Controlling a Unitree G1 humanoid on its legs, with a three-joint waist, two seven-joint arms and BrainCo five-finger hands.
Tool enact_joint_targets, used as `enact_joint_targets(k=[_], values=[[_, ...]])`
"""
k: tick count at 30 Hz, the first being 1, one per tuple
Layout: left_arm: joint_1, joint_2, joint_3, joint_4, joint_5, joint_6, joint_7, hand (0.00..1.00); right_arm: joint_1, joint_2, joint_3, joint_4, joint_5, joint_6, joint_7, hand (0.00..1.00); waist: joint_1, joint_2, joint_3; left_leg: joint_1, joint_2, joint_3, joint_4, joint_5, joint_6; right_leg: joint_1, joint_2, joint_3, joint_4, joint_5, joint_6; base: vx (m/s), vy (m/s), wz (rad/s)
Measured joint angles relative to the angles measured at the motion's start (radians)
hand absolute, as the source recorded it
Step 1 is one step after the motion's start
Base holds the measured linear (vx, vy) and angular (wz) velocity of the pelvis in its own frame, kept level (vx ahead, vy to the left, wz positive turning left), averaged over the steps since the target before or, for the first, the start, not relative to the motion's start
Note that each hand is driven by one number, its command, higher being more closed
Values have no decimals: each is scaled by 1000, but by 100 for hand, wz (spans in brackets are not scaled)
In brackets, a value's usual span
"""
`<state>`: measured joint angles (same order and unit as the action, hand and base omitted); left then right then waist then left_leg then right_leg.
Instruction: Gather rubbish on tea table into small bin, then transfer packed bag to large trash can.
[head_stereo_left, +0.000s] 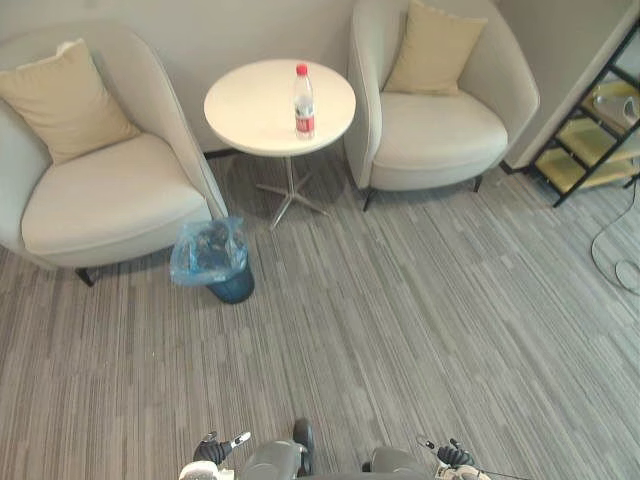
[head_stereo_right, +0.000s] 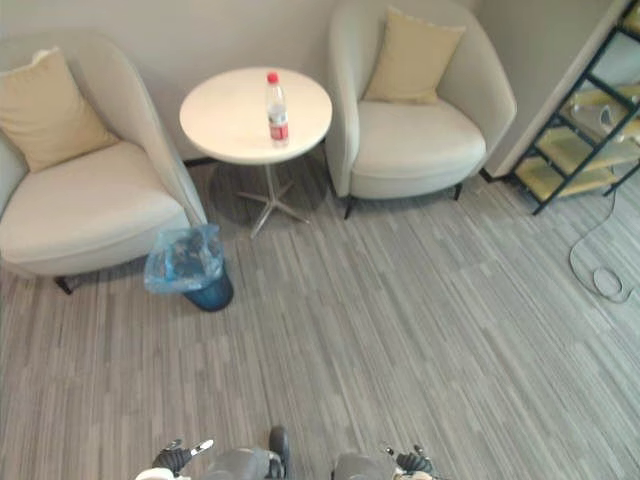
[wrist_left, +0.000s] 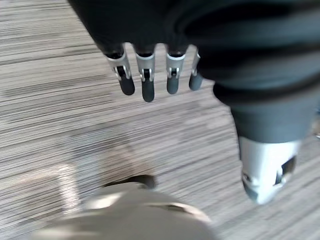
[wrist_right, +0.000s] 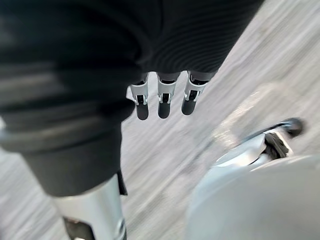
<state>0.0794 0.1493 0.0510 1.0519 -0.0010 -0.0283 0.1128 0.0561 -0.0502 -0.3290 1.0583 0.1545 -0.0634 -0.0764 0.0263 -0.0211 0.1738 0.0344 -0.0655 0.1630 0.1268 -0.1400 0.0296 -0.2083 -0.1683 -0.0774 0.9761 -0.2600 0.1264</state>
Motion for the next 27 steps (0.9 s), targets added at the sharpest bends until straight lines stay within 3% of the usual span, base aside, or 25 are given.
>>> enact_joint_targets(k=[2,4,6,7,8,9,10,12,13,15,17,18,20,21,22,23,24,26,27], values=[[-18,-9,0,-1,-1,-3,0,0,-9,0,0,-20,-2,-4,1,0,-8,13,9,99,18,-18,-60,-2,-4,-55,-27,-110,-85,-31,-36,451,6,25],[-27,-14,0,-1,-1,-4,0,0,-20,0,1,-20,-3,-6,3,0,-14,15,10,135,34,-29,-73,-10,-16,-93,-17,-134,-203,-29,-42,357,-49,30],[-35,-28,-1,-2,-1,-7,-1,0,-30,0,2,-17,-4,-7,9,0,-28,16,13,172,63,-49,-76,-42,-23,-123,32,-105,-458,57,-50,481,-151,49],[-35,-33,0,-2,-1,-10,-3,0,-29,0,17,-5,-5,-6,11,0,-29,0,13,195,62,-79,-74,-73,-38,-119,51,-47,-611,171,-58,535,-247,70],[-34,-38,3,-2,0,-10,-4,0,-17,1,20,13,-5,-5,14,0,-34,-26,7,230,47,-118,-71,-114,-56,-114,48,-2,-643,265,-80,463,-258,70],[-38,-47,12,3,-1,-8,-3,0,-20,-1,15,18,0,-5,17,0,-37,-21,7,246,57,-132,-69,-134,-63,-115,58,-1,-601,243,-92,541,-322,55],[-31,-89,37,1,-1,-10,-4,0,-23,-32,18,28,-8,-3,17,0,-30,25,1,243,93,-148,-27,-143,-71,-111,78,-25,-562,194,-107,440,-267,35],[-30,-120,51,-22,1,-10,-4,0,-19,-39,13,25,-6,-3,16,0,-30,49,-2,133,125,-158,216,-152,-89,-64,87,-60,-604,162,-120,407,-257,40],[-31,-123,63,-28,1,-8,-4,0,-16,-47,14,16,-1,-4,13,0,-32,69,6,23,159,-155,450,-127,-129,-5,108,-88,-654,143,-120,325,-215,42],[-29,-132,87,-62,-1,-9,-5,0,-15,-54,24,16,-1,3,4,0,-24,79,23,-98,238,-98,725,-117,-160,105,136,-122,-712,120,-141,438,-227,46],[-30,-129,86,-79,-2,-11,-3,0,-15,-46,45,19,1,5,-1,0,-11,62,32,-161,268,-21,779,-127,-145,195,134,-148,-749,113,-145,415,-175,30],[-32,-125,83,-92,-3,-15,-3,0,-23,-32,59,17,3,4,-3,0,4,53,30,-221,260,43,691,-138,-122,254,130,-163,-804,104,-139,300,-80,6],[-39,-124,68,-97,-5,-18,-3,0,-32,-21,60,18,4,4,-2,0,14,51,31,-250,225,64,525,-134,-111,284,120,-164,-836,101,-129,289,-10,4],[-43,-123,65,-95,-6,-21,-3,0,-37,-11,58,21,4,5,-2,0,20,51,31,-263,171,58,307,-82,-104,315,105,-166,-858,92,-113,383,76,7],[-42,-124,66,-92,-13,-24,-1,0,-34,-11,57,25,3,4,-2,0,30,54,29,-252,133,27,131,26,-102,339,102,-161,-880,83,-98,410,108,-2],[-42,-126,65,-91,-22,-26,0,0,-35,-12,58,29,3,5,-2,0,38,52,30,-240,123,15,96,94,-105,349,101,-151,-889,80,-89,441,150,-20],[-45,-121,63,-86,-24,-30,1,0,-35,-10,58,37,3,5,-3,0,46,36,25,-222,100,17,66,137,-59,370,95,-126,-907,74,-74,497,152,-12],[-60,-90,51,-68,-23,-28,-3,0,-48,19,59,54,-1,6,-1,0,35,-6,15,-216,68,42,111,92,2,386,49,-81,-908,81,-59,588,188,-10],[-59,-91,51,-67,-22,-29,-2,0,-44,20,68,53,-1,6,-1,0,46,-11,9,-201,66,55,131,56,8,384,41,-44,-874,80,-57,360,136,-28]])
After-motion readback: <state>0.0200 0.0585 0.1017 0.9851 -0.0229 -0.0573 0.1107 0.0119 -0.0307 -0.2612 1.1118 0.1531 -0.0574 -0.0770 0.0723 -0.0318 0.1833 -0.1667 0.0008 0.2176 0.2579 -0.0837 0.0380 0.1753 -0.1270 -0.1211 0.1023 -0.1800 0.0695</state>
